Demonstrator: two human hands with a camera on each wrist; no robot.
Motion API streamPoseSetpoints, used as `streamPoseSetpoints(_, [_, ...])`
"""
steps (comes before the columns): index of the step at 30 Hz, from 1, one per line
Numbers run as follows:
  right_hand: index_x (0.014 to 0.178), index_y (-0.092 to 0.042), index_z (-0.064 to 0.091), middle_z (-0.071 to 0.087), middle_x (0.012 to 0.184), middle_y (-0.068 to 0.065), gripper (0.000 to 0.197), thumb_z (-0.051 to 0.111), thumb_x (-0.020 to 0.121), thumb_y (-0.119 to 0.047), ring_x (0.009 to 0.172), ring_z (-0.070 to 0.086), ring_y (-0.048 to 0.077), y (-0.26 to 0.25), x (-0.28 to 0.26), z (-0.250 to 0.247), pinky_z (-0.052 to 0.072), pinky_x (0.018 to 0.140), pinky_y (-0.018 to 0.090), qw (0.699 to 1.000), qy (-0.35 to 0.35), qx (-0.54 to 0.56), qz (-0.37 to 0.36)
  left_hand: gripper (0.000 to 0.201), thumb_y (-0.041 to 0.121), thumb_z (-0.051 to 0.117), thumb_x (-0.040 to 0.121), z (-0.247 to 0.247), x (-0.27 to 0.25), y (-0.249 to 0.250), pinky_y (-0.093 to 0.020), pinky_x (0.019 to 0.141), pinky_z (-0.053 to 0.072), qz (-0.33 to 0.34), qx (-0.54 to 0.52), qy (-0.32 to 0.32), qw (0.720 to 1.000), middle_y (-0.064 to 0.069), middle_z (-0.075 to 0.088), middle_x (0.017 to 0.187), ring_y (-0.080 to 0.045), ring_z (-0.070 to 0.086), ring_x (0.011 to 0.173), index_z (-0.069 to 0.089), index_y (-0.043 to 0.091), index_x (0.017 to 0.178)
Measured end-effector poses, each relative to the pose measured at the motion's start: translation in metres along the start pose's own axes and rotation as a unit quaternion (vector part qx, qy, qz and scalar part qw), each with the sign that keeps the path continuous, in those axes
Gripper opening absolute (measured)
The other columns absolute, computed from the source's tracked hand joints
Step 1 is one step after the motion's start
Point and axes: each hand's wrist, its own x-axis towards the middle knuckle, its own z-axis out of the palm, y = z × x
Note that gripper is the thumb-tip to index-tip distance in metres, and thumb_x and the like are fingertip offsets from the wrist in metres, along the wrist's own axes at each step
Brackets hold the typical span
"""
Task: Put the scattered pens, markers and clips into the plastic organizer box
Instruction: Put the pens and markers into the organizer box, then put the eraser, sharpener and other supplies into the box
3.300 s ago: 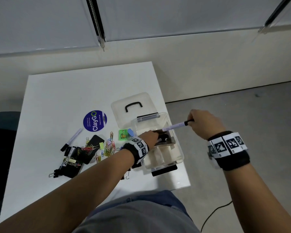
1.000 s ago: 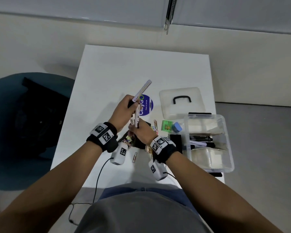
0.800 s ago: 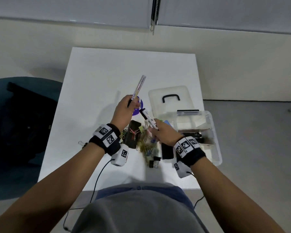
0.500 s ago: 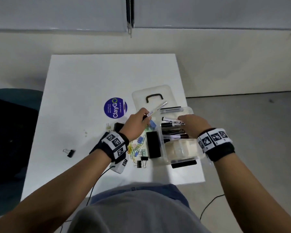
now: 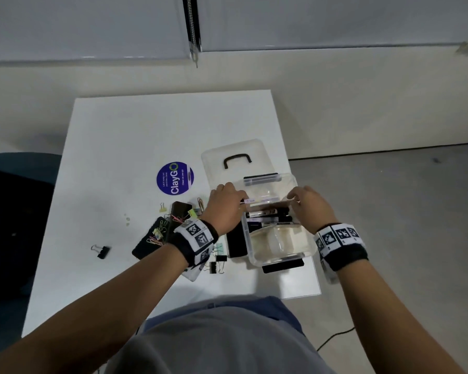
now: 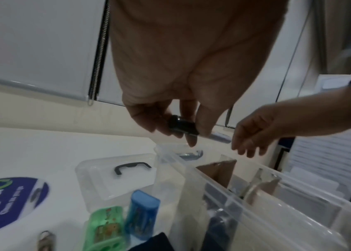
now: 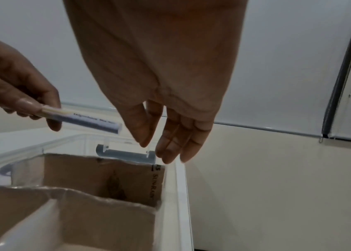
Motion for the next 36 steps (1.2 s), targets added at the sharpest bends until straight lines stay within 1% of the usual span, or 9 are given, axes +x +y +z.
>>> streamPoseSetpoints(5, [0.111,-0.013,0.062,0.06,0.109,0.01,0.026,0.047,0.091,-0.005,0.091,0.061,0.03,-0.035,-0.004,0.008,0.05,0.071,0.036,0.993,0.093,0.067,-0.007,0.034,0.04,0.057,0.091,0.022,0.004,0.029,-0.041,0.091,0.036,0.036,0.031,-0.039,0.998,-0.008,0.055,0.112,-0.03,0.048,0.109,0.061,0.023,0.12])
streamPoseSetpoints(9, [0.111,-0.012,0.061,0.061,0.112,0.008,0.024,0.049,0.091,-0.005,0.091,0.062,0.026,-0.08,-0.01,0.025,0.052,0.071,0.034,0.988,0.084,0.115,-0.067,0.022,0.027,0.058,0.09,0.015,-0.002,-0.012,-0.037,0.089,0.04,-0.028,-0.045,0.033,0.998,-0.003,0.057,0.106,-0.022,0.052,0.101,0.061,0.024,0.112])
streamPoseSetpoints(12, [0.106,-0.012,0.061,0.061,0.102,0.008,0.02,0.048,0.092,-0.008,0.086,0.062,0.027,-0.113,-0.014,0.046,0.053,0.074,0.038,0.985,0.014,0.137,-0.107,0.02,0.019,0.058,0.088,0.006,-0.017,-0.072,-0.04,0.088,0.047,-0.136,-0.038,0.041,0.989,-0.007,0.057,0.107,-0.026,0.058,0.097,0.06,0.019,0.109])
streamPoseSetpoints(15, [0.107,-0.012,0.061,0.064,0.103,0.009,0.021,0.046,0.092,-0.01,0.09,0.064,0.028,-0.143,-0.015,0.067,0.054,0.077,0.039,0.982,-0.093,0.104,-0.124,0.042,0.031,0.065,0.082,0.009,-0.035,-0.118,-0.043,0.092,0.045,-0.24,0.022,-0.013,0.971,-0.013,0.055,0.117,-0.031,0.054,0.107,0.052,0.015,0.119])
streamPoseSetpoints(19, [0.108,-0.013,0.059,0.066,0.109,0.013,0.023,0.044,0.091,-0.013,0.097,0.064,0.034,-0.171,-0.019,0.098,0.055,0.081,0.042,0.956,-0.23,0.006,-0.181,0.095,0.048,0.078,0.069,0.028,-0.049,-0.141,-0.047,0.099,0.039,-0.259,0.068,-0.07,0.961,-0.016,0.042,0.13,-0.035,0.047,0.117,0.028,0.016,0.143])
streamPoseSetpoints(22, [0.11,-0.008,0.059,0.066,0.11,0.018,0.024,0.045,0.091,-0.011,0.099,0.064,0.036,-0.181,-0.022,0.113,0.055,0.083,0.043,0.937,-0.293,-0.014,-0.187,0.108,0.039,0.081,0.069,0.041,-0.048,-0.146,-0.048,0.104,0.035,-0.267,0.058,-0.087,0.958,-0.019,0.035,0.139,-0.038,0.045,0.122,0.013,0.021,0.151])
streamPoseSetpoints(28, [0.124,-0.002,0.052,0.063,0.12,0.02,0.03,0.044,0.098,-0.015,0.108,0.061,0.035,-0.185,-0.015,0.126,0.051,0.091,0.042,0.948,-0.297,0.071,-0.088,0.069,0.026,0.067,0.084,0.039,-0.042,-0.157,-0.048,0.098,0.044,-0.242,-0.095,-0.033,0.965,-0.015,0.059,0.122,-0.035,0.058,0.111,0.03,0.026,0.143])
streamPoseSetpoints(32, [0.123,-0.009,0.047,0.063,0.114,0.013,0.044,0.053,0.094,-0.043,0.102,0.063,0.032,-0.183,-0.013,0.132,0.049,0.077,0.034,0.945,-0.272,0.18,0.029,0.046,0.023,0.063,0.09,0.024,-0.046,-0.159,-0.038,0.092,0.052,-0.249,-0.276,0.024,0.928,-0.004,0.062,0.115,-0.023,0.063,0.1,0.047,0.026,0.133])
streamPoseSetpoints(36, [0.114,-0.009,0.05,0.068,0.101,0.014,0.046,0.066,0.085,-0.042,0.08,0.07,0.031,-0.175,-0.007,0.142,0.06,0.077,0.047,0.919,-0.266,0.274,0.099,0.038,0.025,0.061,0.092,0.019,-0.05,-0.161,-0.027,0.068,0.057,-0.264,-0.371,0.019,0.89,-0.01,0.068,0.105,-0.024,0.067,0.087,0.054,0.024,0.129])
